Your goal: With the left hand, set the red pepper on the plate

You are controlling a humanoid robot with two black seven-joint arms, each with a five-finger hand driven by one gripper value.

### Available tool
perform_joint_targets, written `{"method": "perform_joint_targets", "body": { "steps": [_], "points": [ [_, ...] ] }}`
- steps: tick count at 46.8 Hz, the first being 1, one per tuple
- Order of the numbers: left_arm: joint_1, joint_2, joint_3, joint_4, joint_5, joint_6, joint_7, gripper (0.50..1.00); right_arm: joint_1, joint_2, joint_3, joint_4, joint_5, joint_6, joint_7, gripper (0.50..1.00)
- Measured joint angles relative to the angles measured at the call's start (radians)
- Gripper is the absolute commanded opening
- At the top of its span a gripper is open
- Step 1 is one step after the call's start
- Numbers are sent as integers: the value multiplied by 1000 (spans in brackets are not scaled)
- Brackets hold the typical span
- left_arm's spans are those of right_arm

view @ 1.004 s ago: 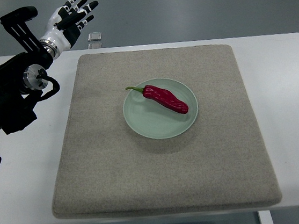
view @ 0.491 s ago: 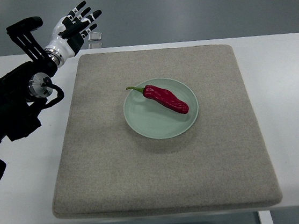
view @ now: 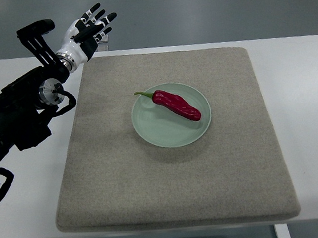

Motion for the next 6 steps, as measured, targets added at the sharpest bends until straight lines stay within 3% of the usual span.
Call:
{"method": "perform_joint_targets", "body": {
  "steps": [6],
  "points": [
    [0,0,-1,1,0,0,0,975,-2,0,-1,9,0,-1,0,930]
  ]
}}
